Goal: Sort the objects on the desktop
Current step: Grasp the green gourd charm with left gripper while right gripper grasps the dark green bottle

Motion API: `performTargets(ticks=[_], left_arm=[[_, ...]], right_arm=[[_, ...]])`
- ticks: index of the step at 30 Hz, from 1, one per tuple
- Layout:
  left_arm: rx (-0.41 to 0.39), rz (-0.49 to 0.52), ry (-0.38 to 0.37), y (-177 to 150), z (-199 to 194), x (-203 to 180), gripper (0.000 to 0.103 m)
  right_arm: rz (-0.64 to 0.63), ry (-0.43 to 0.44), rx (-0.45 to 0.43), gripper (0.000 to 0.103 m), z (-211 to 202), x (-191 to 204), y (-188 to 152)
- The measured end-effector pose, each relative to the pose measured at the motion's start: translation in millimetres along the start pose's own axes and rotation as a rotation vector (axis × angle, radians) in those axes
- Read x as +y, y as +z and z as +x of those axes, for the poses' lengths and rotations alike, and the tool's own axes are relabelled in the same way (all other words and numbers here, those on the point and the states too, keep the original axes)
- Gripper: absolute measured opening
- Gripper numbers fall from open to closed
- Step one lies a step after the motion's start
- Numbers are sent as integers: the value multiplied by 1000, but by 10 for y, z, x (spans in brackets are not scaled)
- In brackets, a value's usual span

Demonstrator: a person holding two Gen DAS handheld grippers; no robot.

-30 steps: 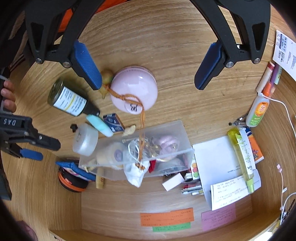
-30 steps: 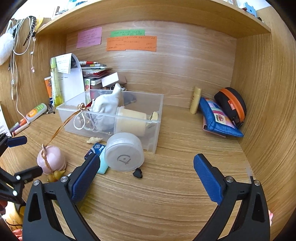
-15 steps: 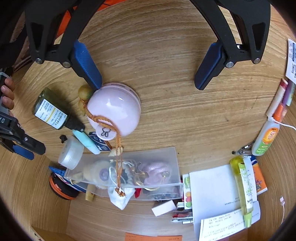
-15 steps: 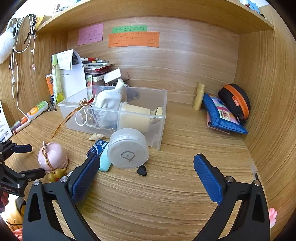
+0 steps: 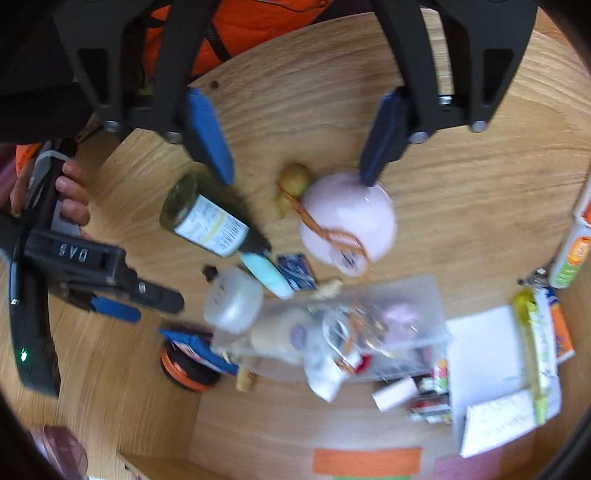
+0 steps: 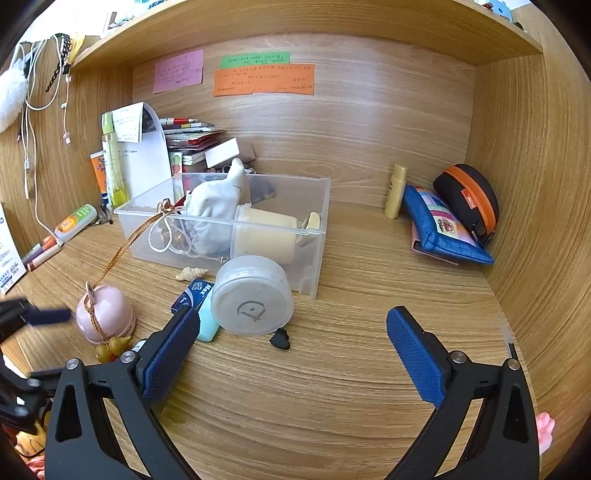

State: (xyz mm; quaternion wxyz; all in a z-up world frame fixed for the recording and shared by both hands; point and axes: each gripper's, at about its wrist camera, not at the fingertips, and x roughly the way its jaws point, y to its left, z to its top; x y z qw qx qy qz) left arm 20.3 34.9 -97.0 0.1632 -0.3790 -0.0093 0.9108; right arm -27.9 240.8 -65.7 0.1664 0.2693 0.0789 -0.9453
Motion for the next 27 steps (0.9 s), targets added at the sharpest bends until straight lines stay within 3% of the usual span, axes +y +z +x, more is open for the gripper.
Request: performTargets(ticks=[1, 6, 17, 19, 21, 27], left_arm=[[16, -4, -9, -8, 50, -17, 51], [18, 13, -12, 22, 87, -100, 45], [30, 39, 64, 187, 242, -81, 41], [21, 56, 89, 186, 250, -98, 30], [12, 44, 93, 174, 239, -67, 23], [-11, -35, 85, 104, 136, 120, 23]], right_arm=[[0, 0, -1, 101, -5, 1, -1], [-4, 8, -8, 101, -31, 13, -2], [-24, 92, -3, 101, -48, 91, -31], [-30, 103, 0, 101, -49, 116, -40], [-32, 128, 7, 101, -51, 149, -44], [-44, 225, 27, 101, -72, 307, -72]])
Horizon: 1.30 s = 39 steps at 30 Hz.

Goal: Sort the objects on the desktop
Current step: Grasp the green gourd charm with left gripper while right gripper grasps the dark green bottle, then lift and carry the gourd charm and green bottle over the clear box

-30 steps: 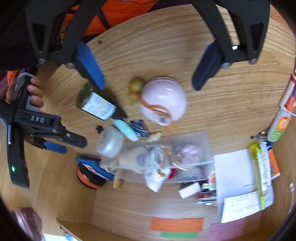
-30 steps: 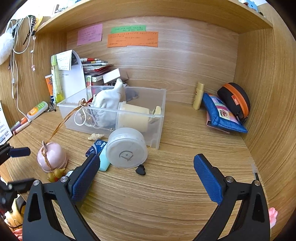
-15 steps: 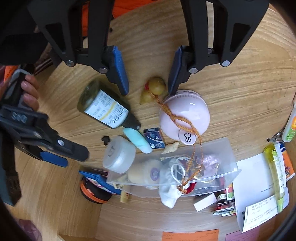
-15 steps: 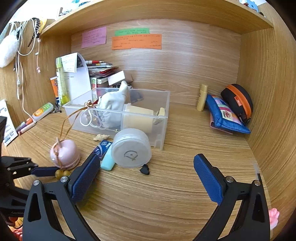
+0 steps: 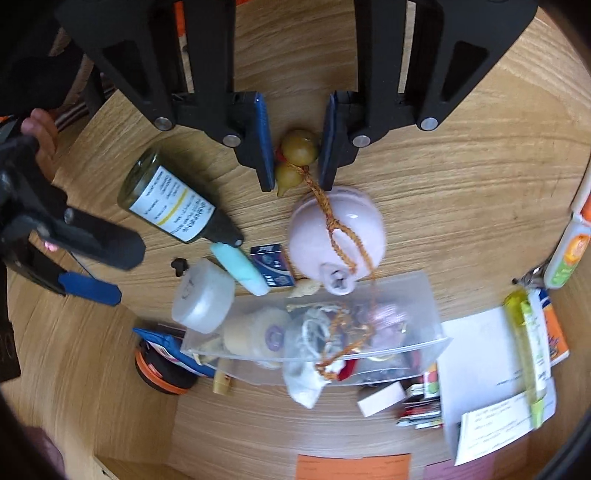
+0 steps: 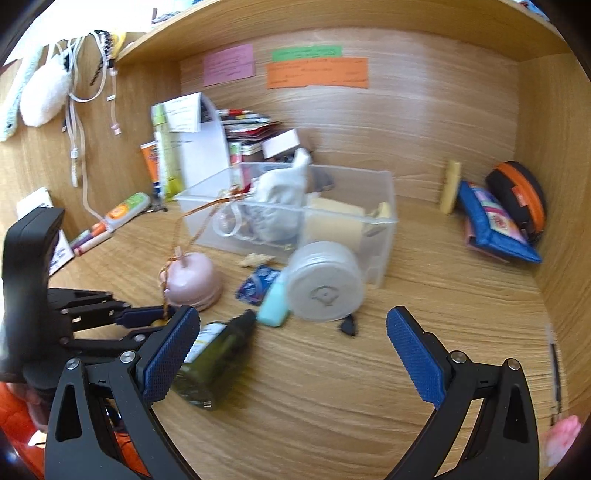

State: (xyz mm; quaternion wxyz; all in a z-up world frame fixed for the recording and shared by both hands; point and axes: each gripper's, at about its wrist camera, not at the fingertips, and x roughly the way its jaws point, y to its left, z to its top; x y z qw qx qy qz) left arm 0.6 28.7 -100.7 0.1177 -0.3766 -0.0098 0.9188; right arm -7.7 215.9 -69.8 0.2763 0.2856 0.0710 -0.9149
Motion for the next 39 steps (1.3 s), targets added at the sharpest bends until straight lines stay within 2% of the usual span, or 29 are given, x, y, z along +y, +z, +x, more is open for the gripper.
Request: performTargets(ticks=[7, 9, 11, 16, 18, 20, 24, 26, 39], left_arm=[[-56, -45, 8, -14, -237, 183, 23], [-68, -53, 10, -8, -277, 225, 23], [-79, -69, 20, -9, -313, 266, 23], [-99, -102, 17, 0, -359, 391, 23], [-102, -107, 21, -11, -367, 412, 23], [-102, -111, 21, -18, -366, 430, 23], [-107, -116, 24, -25, -377, 461, 23], [-112, -122, 25, -27, -386, 485, 23], [-139, -139, 49, -12, -492, 552, 23]], right_arm=[[-23, 50, -5, 100, 79, 265, -46], [-28, 68, 13, 96, 134, 328, -58], [-40, 71, 40, 87, 194, 380, -73], [-94, 39, 115, 80, 329, 482, -167], [-108, 30, 133, 74, 355, 495, -208], [-100, 30, 147, 57, 385, 480, -227], [-65, 46, 159, 48, 429, 422, -220], [-59, 46, 158, 39, 433, 398, -208], [-25, 50, 99, 38, 252, 264, -79]])
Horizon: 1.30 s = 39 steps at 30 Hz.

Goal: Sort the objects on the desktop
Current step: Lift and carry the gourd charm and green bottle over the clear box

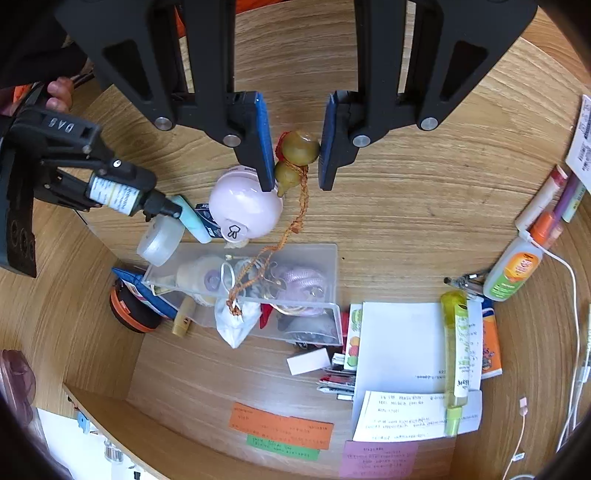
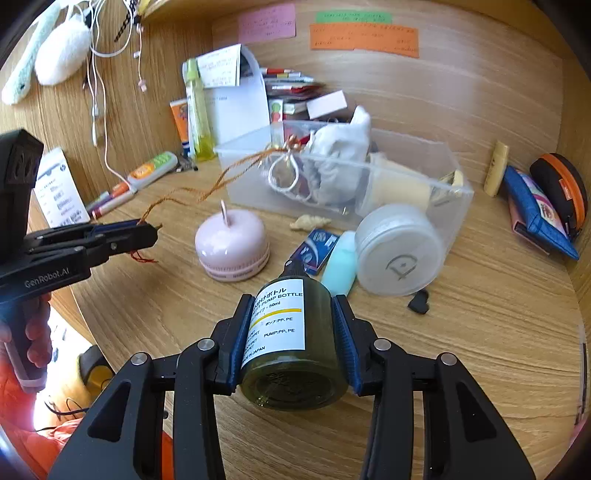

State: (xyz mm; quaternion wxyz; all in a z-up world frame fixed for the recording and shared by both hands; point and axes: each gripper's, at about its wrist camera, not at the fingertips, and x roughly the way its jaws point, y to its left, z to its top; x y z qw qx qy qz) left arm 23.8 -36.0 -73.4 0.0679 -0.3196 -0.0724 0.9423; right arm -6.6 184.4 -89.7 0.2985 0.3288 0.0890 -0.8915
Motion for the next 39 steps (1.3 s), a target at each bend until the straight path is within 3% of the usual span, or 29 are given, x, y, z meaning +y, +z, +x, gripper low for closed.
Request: performTargets(ticks=[9, 19, 39], left_arm=[[1, 16, 7, 86, 26, -14, 23], [-43, 25, -19, 390, 103, -64, 23], [-122, 55, -12, 1088, 224, 93, 23]], right_arm=[[35, 9, -32, 38, -113, -158, 104], [17, -12, -120, 38, -277, -292, 421], [5, -28, -147, 38, -119, -577, 975]])
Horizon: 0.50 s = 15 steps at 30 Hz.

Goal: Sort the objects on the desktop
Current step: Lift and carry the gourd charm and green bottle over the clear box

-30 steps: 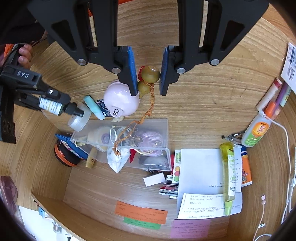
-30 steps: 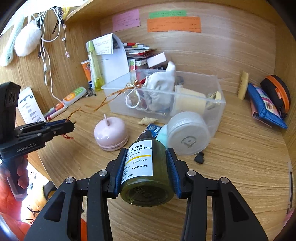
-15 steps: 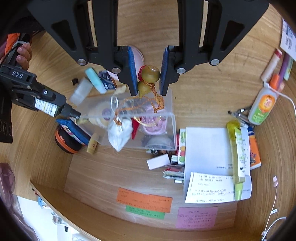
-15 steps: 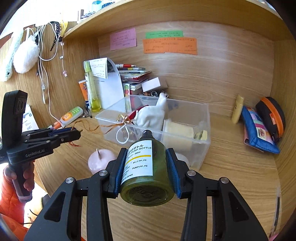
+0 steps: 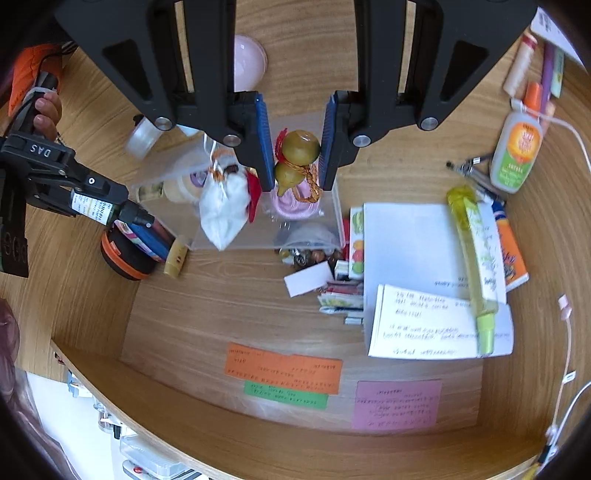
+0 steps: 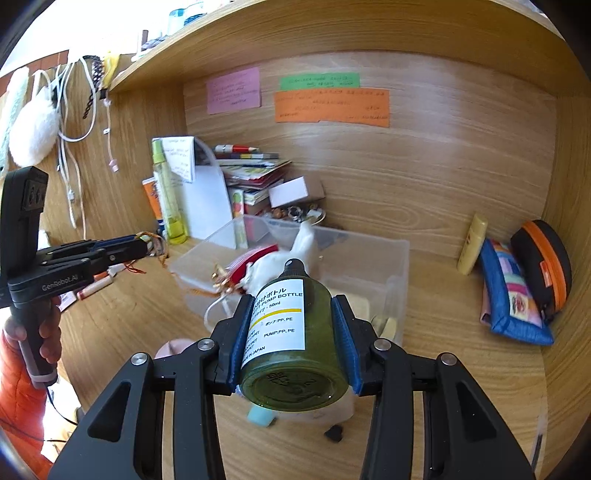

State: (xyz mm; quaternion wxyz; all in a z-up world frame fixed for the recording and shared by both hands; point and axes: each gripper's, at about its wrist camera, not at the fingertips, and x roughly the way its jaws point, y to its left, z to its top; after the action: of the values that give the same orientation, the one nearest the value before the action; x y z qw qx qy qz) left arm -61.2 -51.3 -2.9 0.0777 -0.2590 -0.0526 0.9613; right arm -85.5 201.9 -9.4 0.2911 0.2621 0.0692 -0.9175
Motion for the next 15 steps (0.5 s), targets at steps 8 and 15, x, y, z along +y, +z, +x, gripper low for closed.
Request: performTargets(ticks=[8, 15], left_arm=[[-4, 13, -60, 309, 223, -30, 23], [3, 91, -106, 566, 414, -240, 23]], right_arm=[[27, -11, 9, 38, 130, -204, 239], [-18, -23, 3, 38, 244, -141, 582]])
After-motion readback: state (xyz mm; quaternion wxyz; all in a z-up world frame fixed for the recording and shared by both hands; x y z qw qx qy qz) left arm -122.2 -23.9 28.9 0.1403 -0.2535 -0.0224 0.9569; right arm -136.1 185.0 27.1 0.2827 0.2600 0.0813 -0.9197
